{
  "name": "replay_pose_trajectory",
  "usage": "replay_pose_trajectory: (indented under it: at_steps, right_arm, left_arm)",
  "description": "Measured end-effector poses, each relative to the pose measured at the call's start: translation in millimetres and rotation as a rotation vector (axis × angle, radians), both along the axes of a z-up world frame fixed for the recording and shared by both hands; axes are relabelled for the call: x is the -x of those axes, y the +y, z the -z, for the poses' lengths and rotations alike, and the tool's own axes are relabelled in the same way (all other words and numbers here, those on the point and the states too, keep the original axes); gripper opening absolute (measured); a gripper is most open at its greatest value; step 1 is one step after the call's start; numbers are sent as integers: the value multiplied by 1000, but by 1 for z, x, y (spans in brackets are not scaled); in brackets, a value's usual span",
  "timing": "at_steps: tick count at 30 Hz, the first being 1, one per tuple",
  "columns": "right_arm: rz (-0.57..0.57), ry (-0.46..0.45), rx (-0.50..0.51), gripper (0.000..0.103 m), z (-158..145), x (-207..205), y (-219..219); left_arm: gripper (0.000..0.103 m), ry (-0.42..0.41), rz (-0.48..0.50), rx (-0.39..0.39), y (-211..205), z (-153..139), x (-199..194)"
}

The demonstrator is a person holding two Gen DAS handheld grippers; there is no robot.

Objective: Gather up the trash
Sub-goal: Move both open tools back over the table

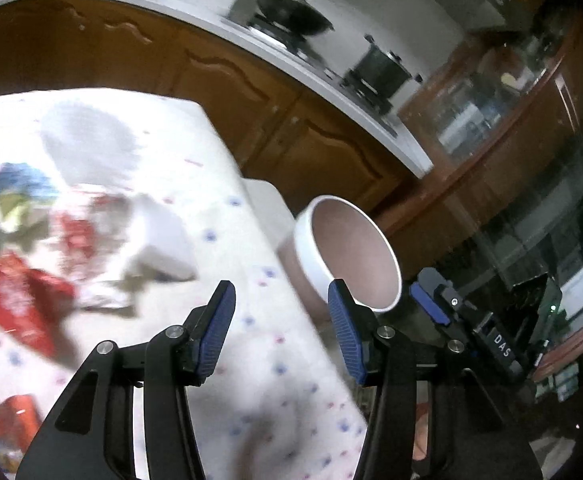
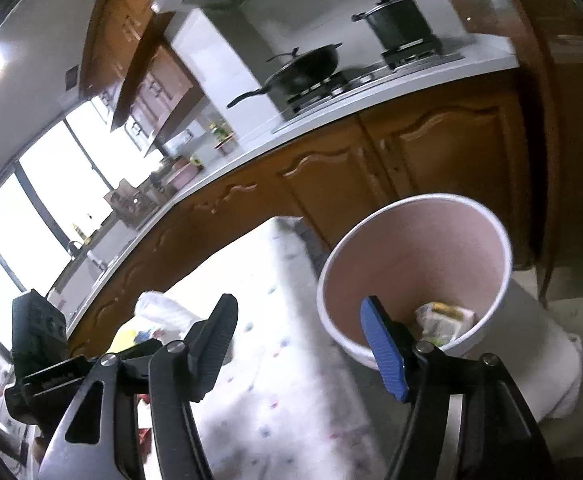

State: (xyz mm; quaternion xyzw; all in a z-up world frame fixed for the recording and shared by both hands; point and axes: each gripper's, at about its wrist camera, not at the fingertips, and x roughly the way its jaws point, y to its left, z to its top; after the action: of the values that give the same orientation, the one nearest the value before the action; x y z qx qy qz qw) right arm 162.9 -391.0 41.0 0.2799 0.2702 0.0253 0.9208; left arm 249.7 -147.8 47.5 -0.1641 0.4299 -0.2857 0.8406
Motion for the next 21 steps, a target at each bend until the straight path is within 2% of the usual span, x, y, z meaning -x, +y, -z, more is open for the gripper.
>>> replay_pose_trajectory:
  at_steps: [4, 12, 16, 21]
  right_arm:
    - [-38, 1, 0, 68, 2, -1, 21]
    - [-111, 14, 1, 71, 9, -5, 63]
    - [-148, 20, 5, 71, 12, -7, 80]
    - [-185, 23, 16, 71, 12, -10, 97]
  left_arm:
    - [55, -30, -60, -18, 33, -2, 10]
    - [60, -24, -158, -16, 86, 5, 22]
    - [65, -30, -195, -22, 103, 6, 27]
    - [67, -31, -221, -40, 120, 9, 31]
